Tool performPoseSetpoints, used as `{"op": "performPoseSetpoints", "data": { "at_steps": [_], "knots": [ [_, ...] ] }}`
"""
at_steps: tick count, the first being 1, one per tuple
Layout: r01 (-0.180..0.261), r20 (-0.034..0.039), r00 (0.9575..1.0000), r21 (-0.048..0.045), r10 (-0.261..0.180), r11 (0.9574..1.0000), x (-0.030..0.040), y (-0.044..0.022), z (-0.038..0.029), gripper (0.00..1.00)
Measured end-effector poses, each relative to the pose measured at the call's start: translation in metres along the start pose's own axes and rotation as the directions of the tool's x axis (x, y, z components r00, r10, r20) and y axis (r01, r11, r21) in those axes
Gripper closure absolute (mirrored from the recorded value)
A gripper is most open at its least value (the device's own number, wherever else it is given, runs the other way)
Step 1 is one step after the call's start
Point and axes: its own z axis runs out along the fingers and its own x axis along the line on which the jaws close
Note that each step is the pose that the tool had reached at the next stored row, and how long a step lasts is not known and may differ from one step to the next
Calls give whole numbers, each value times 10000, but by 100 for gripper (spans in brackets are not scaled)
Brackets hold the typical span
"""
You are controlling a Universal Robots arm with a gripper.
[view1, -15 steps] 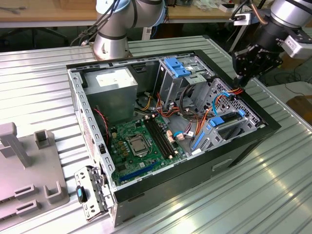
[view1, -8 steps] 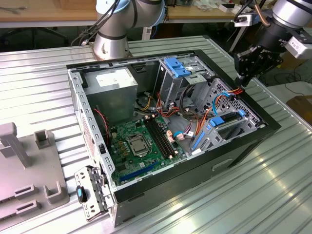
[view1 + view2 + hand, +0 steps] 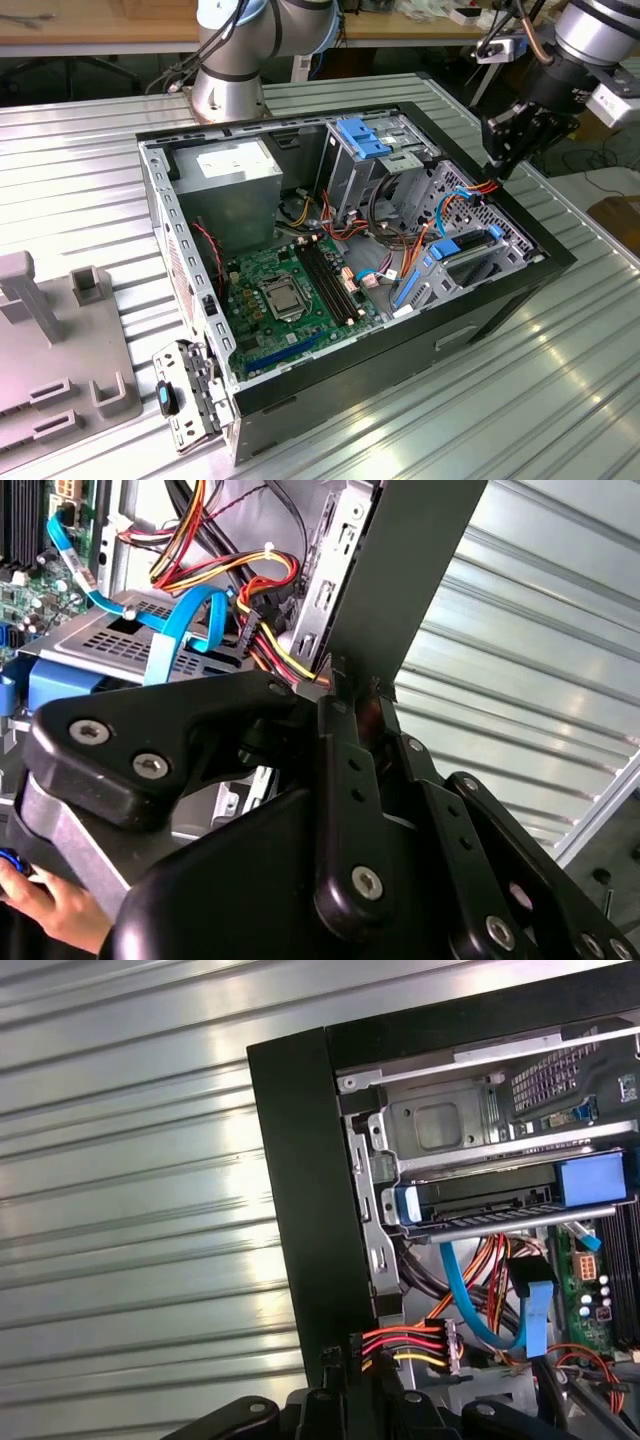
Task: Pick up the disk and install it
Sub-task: 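Insert the first disk wire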
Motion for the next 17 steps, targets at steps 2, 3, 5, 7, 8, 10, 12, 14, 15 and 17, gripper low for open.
{"op": "performPoseSetpoints", "data": {
  "at_steps": [2, 3, 5, 7, 8, 10, 12, 14, 15, 17],
  "knots": [
    [-37, -27, 10000, 0, 37, 10000, -2, 1, 13, 75],
    [-81, -43, 10000, -1, 81, 10000, -2, 1, 14, 75],
    [-119, -79, 9999, 2, 119, 9999, -2, 2, 19, 75],
    [-109, -133, 9999, -93, 108, 9999, -2, 2, 24, 75],
    [-105, -149, 9998, -140, 103, 9998, -3, 2, 25, 75],
    [-94, -186, 9998, -268, 89, 9996, -3, 3, 34, 75],
    [-93, -191, 9998, -285, 88, 9996, -6, 2, 37, 75],
    [-93, -222, 9997, -277, 87, 9996, -9, 3, 38, 75],
    [-91, -237, 9997, -274, 85, 9996, -9, 3, 38, 75],
    [-91, -280, 9996, -267, 84, 9996, -20, 4, 37, 75]
  ]
}}
